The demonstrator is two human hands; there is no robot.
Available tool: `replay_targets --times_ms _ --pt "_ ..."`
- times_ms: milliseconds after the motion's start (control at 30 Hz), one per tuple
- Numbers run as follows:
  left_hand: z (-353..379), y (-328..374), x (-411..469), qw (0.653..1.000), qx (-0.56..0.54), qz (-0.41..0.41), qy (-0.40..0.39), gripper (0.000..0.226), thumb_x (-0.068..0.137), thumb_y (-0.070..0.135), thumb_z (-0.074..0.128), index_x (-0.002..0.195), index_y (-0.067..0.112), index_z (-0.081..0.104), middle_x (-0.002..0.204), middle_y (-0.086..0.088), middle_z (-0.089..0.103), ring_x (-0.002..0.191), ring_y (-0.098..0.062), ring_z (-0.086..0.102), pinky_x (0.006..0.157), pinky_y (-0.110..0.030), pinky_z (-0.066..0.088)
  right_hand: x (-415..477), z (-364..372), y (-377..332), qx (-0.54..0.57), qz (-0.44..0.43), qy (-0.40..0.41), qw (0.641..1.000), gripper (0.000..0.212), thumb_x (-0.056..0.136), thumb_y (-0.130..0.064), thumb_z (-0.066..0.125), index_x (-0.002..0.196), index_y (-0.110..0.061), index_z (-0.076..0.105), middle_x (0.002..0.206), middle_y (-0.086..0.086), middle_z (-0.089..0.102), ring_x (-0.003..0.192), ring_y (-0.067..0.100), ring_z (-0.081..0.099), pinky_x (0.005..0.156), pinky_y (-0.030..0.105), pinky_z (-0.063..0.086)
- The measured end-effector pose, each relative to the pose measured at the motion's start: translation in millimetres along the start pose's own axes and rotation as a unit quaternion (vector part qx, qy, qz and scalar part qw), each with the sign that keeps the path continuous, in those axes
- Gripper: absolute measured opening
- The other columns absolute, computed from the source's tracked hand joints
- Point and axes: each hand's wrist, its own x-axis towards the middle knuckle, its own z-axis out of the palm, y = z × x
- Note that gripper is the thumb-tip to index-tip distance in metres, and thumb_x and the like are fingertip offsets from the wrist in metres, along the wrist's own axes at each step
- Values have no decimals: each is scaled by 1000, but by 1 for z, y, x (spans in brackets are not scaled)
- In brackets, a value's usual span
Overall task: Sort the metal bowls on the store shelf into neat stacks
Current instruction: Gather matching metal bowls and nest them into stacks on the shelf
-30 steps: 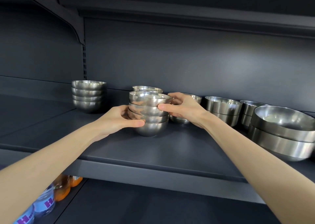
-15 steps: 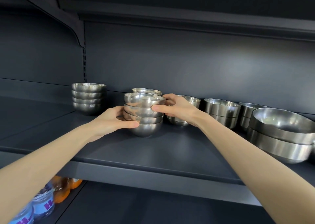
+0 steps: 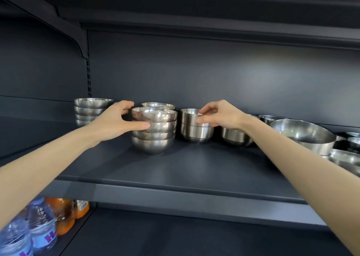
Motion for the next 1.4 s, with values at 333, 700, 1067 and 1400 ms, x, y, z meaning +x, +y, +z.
replay_targets --times_ms 333,700,1067,1400 --pt "31 75 40 990 88 101 -35 62 76 39 76 131 21 54 134 9 49 128 -7 41 100 -23 30 0 -74 13 -105 13 26 994 34 77 -26 78 103 -9 66 103 11 69 95 31 66 89 44 54" --pt "95 109 120 950 262 52 -161 79 72 46 78 138 17 44 136 -1 45 122 -17 48 101 -29 40 68 -106 29 -166 19 -64 984 25 85 -30 70 97 -10 62 89 3 64 87 15 64 79 30 55" --pt "117 87 148 903 350 -47 -243 116 66 46 82 151 12 10 153 -4 29 138 -20 33 112 -31 33 135 -75 43 -193 33 -193 961 52 85 -21 70 127 0 48 123 14 58 101 20 58 89 31 51" --pt "123 67 174 888 351 -71 -290 134 66 48 81 150 11 -16 160 -2 12 144 -17 23 112 -21 26 170 -51 60 -215 44 -236 947 44 86 -20 69 122 0 54 87 -1 57 87 15 57 78 24 47"
